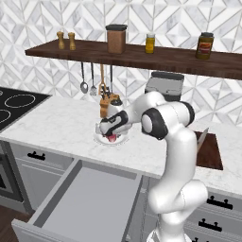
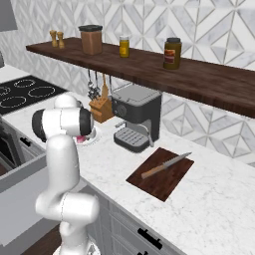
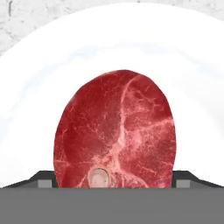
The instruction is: Pick up the knife from the drawer and place it on the cutting board. Then place the meat from the plate to the cutting board.
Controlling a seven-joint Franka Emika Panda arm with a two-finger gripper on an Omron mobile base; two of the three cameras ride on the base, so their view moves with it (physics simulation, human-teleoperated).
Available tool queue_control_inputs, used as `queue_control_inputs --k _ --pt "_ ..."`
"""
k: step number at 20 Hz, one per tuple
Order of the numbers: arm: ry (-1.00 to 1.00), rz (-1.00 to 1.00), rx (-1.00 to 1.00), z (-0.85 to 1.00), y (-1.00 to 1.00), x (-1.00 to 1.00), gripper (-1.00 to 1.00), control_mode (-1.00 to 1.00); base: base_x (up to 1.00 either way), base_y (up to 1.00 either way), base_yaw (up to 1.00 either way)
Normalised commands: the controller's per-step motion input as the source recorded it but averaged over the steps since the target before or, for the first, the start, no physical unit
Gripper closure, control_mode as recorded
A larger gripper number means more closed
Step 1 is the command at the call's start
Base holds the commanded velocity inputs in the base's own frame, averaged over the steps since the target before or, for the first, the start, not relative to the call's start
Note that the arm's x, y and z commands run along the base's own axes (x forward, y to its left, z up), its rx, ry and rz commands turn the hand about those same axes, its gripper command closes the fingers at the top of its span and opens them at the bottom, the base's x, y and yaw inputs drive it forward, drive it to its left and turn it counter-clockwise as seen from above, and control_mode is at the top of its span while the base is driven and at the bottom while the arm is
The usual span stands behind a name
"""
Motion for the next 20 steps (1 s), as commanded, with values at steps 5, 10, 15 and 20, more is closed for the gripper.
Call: queue_control_inputs --k 5,10,15,20 --pt "0.00 0.00 0.00 -0.40 0.00 0.13 1.00 -1.00 0.00 0.00 0.00" --pt "-0.06 0.00 0.00 -0.13 0.00 -0.16 1.00 -1.00 0.00 0.00 0.00" --pt "-0.13 0.00 0.01 0.15 0.00 -0.82 1.00 -1.00 0.00 0.00 0.00" --pt "-0.08 0.00 0.03 0.60 0.00 -0.80 1.00 -1.00 0.00 0.00 0.00"
